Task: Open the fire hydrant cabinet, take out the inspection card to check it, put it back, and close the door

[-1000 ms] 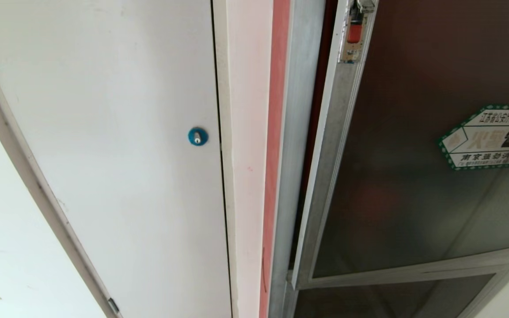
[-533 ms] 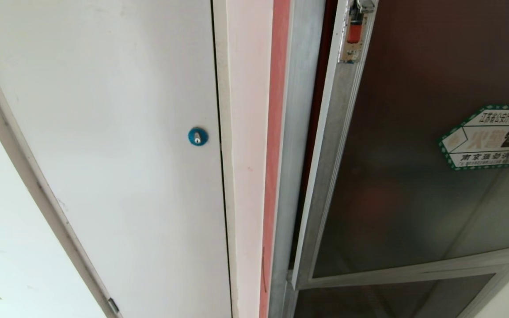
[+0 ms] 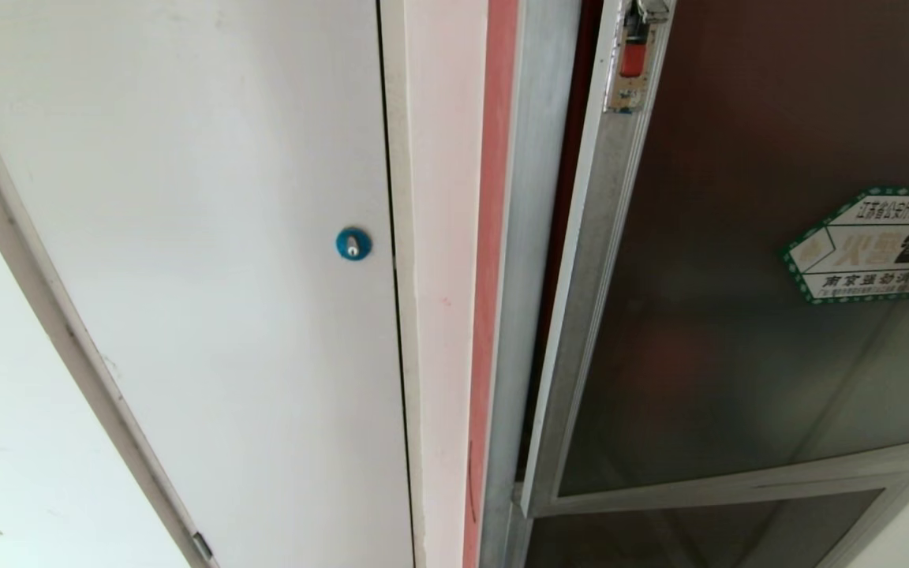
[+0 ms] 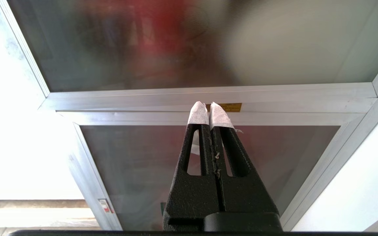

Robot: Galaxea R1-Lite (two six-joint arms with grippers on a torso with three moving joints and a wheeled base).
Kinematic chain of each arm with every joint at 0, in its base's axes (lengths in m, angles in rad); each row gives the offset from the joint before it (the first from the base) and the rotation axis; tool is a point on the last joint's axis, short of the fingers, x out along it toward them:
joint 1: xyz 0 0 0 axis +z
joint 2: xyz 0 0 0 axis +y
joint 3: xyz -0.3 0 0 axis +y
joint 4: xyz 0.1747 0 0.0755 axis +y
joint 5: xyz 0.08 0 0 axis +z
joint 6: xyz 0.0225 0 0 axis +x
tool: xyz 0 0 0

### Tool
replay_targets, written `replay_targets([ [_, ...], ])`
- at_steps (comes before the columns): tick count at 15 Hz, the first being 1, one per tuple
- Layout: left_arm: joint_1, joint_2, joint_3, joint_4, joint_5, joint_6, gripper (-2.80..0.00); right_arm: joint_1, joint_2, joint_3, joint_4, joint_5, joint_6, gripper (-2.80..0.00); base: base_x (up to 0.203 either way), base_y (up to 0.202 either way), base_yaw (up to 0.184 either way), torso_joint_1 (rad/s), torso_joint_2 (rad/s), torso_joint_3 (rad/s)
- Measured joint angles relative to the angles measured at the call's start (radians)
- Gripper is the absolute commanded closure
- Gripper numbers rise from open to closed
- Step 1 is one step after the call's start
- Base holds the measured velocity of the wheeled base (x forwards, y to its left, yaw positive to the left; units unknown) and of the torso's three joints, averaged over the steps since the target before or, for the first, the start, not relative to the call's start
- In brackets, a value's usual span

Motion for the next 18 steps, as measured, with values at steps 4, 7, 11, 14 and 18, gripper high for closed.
replay_targets([
  [4, 0.0, 0.0, -0.024, 0.012, -0.025, 0.034, 0.0, 0.0, 0.0, 0.0, 0.0, -0.003, 0.012, 0.0, 0.0, 0.0, 0.0, 0.0, 0.0, 0.0],
  [7, 0.0, 0.012, -0.153, 0.009, -0.197, 0.033, 0.0, 0.0, 0.0, 0.0, -0.002, -0.005, 0.014, 0.0, 0.0, 0.0, 0.0, 0.0, 0.0, 0.0],
  [11, -0.001, 0.179, -0.299, 0.005, -0.429, 0.016, 0.0, 0.0, 0.0, 0.0, -0.002, -0.005, 0.029, 0.0, 0.0, 0.0, 0.0, 0.0, 0.0, 0.0],
  [14, -0.005, 0.423, -0.429, 0.002, -0.569, 0.003, 0.0, 0.0, 0.0, 0.0, -0.002, -0.005, 0.048, 0.0, 0.0, 0.0, 0.0, 0.0, 0.0, 0.0],
  [18, -0.088, 0.812, -0.671, -0.002, -0.675, -0.002, 0.0, 0.0, 0.0, 0.0, -0.002, -0.005, 0.046, 0.0, 0.0, 0.0, 0.0, 0.0, 0.0, 0.0],
])
